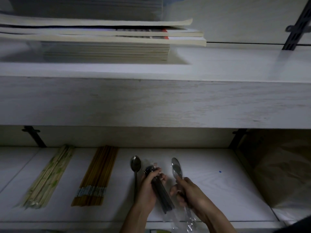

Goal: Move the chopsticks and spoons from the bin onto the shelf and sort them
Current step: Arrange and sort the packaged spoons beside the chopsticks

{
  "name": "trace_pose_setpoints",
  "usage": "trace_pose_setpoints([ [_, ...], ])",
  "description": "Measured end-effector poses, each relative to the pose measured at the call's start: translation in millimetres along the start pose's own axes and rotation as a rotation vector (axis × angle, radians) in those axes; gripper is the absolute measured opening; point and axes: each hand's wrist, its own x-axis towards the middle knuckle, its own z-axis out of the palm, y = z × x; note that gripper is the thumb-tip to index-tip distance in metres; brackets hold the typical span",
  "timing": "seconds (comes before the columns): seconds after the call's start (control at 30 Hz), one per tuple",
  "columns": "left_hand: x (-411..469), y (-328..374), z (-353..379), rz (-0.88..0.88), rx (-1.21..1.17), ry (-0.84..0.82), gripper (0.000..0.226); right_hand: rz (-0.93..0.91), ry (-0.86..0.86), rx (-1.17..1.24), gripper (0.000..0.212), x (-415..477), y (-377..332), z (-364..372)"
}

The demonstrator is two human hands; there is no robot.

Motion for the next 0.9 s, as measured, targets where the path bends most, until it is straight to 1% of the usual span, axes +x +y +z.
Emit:
trace_pose_setpoints([
  [0.1,-2.2,0.2,1.5,-0.01,0.009,0.011,0.015,-0.003,0.003,0.044,0.023,2.6,2.5,-4.9],
  [0.13,-2.2,0.5,1.4,-0.018,0.02,0.013,0.014,-0.012,-0.013,0.07,0.021,2.2,1.4,-5.5],
  [0.27,0.2,-4.0,-2.2,-0.062,0.079,-0.027,0.012,-0.067,-0.06,0.108,0.027,5.0,1.7,-6.9],
  [0.37,1.5,-9.3,-1.7,-0.075,0.059,-0.06,0.027,-0.11,-0.034,0.091,0.026,6.0,-0.4,-5.9],
  [0.5,-0.5,-12.9,0.3,-0.072,0.072,-0.105,0.024,-0.122,0.023,0.078,0.025,5.8,-6.0,0.3],
  [0.63,0.0,-13.7,0.0,-0.087,0.073,-0.1,0.043,-0.128,0.07,0.063,0.025,6.7,-6.9,4.2],
  [0.73,0.7,-17.3,-0.8,-0.092,0.08,-0.093,0.05,-0.132,0.066,0.024,0.027,7.5,-6.9,4.0],
  [0.83,1.6,-20.4,-2.6,-0.059,0.089,-0.11,0.047,-0.131,0.055,-0.013,0.029,8.8,-5.8,1.9],
  [0.9,1.6,-22.4,-2.4,-0.06,0.11,-0.08,0.039,-0.139,0.068,-0.048,0.022,8.8,-5.2,1.3],
])
